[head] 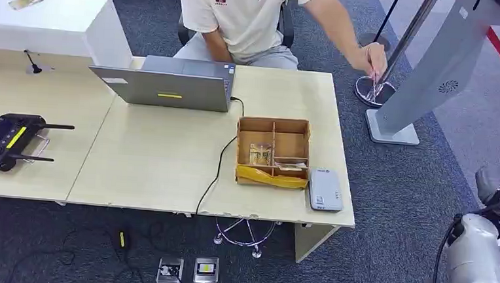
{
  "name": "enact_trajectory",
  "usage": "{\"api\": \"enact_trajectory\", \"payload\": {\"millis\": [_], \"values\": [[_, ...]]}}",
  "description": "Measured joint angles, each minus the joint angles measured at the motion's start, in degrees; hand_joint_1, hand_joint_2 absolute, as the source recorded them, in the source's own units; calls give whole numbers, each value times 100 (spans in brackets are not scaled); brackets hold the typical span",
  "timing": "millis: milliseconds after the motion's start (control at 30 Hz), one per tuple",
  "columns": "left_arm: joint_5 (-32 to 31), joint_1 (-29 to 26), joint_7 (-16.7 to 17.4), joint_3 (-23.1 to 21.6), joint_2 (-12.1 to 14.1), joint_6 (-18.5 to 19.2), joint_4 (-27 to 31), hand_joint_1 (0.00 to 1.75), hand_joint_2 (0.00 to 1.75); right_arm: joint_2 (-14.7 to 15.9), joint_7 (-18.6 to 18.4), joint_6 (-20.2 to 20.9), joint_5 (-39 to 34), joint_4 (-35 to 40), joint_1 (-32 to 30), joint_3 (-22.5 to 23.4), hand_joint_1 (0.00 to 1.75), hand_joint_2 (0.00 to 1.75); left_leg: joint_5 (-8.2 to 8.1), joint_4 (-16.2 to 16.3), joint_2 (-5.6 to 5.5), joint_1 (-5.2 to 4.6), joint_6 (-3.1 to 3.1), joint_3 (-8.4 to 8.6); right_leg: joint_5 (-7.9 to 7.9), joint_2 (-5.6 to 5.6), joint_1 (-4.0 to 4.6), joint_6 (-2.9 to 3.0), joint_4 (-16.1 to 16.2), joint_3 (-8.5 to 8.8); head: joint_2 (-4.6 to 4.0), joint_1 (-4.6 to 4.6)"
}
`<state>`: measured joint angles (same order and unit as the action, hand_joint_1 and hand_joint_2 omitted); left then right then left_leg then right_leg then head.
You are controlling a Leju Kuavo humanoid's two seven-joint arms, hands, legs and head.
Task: Pass the card to the sensor for recognition and then transmit it.
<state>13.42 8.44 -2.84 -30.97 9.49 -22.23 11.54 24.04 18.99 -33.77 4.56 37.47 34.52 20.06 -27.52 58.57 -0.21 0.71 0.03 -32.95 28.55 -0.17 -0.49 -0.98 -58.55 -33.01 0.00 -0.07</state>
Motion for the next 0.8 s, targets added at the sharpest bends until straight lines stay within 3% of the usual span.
{"api": "enact_trajectory", "payload": {"millis": [267, 567, 800], "values": [[-127, 14, -170, -120, -4, -66, 0, 0, 0, 4, 88, -207, 2771, 1287, 281, -1305, 0, 175, 5, -1, -2, 2, 3, -7, -1, -2, 2, 0, -5, 0, 0, 2], [-114, 36, -223, -199, 2, -7, 0, 0, 0, -487, 603, -249, 4215, 1392, 1073, -2297, 0, 175, 8, 0, -12, 3, 1, -9, 0, -10, 4, 1, -7, -7, 0, 0], [-131, 87, -223, -212, 53, 72, 0, 0, 0, -857, 524, -249, 4777, 1298, 1513, -2789, 0, 175, 9, 0, -23, 5, -1, -12, 0, -12, 5, 1, -7, -9, 0, 0]]}}
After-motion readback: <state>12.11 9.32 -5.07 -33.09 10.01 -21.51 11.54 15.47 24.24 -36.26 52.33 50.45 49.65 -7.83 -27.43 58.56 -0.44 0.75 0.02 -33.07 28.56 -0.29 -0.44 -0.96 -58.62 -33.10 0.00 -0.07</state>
